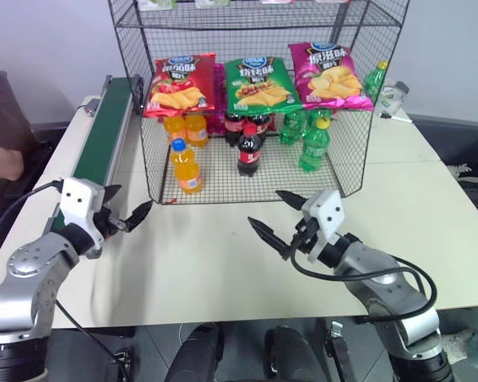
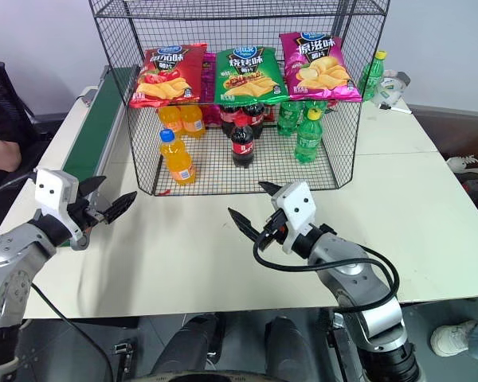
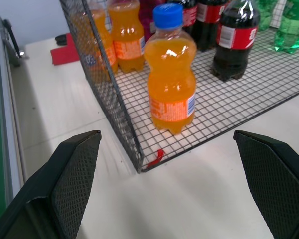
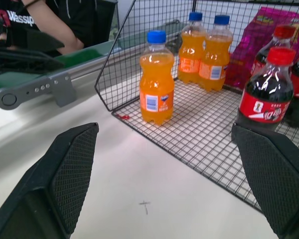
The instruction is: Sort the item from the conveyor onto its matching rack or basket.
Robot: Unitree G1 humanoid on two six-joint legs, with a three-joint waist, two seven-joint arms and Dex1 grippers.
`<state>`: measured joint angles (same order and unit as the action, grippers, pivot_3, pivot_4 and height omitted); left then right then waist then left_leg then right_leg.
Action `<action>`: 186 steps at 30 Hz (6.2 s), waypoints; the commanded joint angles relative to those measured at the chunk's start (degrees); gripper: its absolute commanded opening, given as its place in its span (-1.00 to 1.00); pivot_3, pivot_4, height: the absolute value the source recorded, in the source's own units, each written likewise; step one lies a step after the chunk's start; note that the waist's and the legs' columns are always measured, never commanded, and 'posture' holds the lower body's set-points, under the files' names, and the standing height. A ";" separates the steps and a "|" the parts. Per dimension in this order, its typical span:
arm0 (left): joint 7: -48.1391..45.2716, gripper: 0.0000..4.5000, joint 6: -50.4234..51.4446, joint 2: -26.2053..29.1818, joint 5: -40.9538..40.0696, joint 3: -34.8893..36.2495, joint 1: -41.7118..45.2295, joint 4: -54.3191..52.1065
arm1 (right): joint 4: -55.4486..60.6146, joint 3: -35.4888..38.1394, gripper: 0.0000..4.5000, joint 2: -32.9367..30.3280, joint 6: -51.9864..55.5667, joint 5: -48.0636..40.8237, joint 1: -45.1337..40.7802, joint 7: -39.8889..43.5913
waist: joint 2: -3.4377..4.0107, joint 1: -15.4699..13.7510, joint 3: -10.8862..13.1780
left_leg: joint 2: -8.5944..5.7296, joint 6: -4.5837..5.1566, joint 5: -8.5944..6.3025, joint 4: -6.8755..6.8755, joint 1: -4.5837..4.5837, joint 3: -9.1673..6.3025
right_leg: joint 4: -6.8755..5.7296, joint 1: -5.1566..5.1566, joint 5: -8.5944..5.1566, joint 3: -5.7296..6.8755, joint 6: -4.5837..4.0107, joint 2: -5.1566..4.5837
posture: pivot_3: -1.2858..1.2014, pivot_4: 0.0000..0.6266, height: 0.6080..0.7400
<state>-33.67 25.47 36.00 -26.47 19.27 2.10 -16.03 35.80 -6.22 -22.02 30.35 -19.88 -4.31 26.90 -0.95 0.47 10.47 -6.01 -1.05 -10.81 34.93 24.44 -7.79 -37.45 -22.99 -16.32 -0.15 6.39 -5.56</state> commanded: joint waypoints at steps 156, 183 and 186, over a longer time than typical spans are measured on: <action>25.89 0.99 -17.44 -8.85 8.88 10.47 9.79 18.91 | 0.61 1.92 1.00 -1.51 -4.45 -6.01 0.80 5.08 | 0.01 -1.18 0.00 | 0.00 0.00 0.00 0.04 0.00 0.00 | 0.11 0.10 0.10 0.05 0.17 0.01 | 0.03 -0.52 1.00; 24.64 0.99 -19.02 -7.35 8.97 11.10 11.17 19.52 | -0.69 1.62 1.00 -0.94 -5.27 -6.80 1.03 6.62 | 0.01 -1.17 0.00 | 0.00 0.00 0.00 0.05 0.00 0.00 | 0.11 0.10 0.10 0.06 0.18 0.01 | 0.03 -0.52 1.00; 24.56 0.99 -18.95 -7.28 8.76 11.17 11.20 19.20 | -0.62 1.48 1.00 -0.77 -5.03 -6.93 0.67 6.45 | 0.01 -1.16 0.00 | 0.00 0.00 0.00 0.05 0.00 0.00 | 0.11 0.10 0.10 0.06 0.18 0.01 | 0.03 -0.52 1.00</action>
<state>-9.48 7.87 27.36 -17.50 28.59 12.26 4.36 33.69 -4.48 -23.33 25.86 -25.98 -2.85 33.49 -0.94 -0.69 10.47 -6.01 -1.05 -10.81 34.97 24.44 -7.79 -37.34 -22.89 -16.22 -0.09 6.57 -5.55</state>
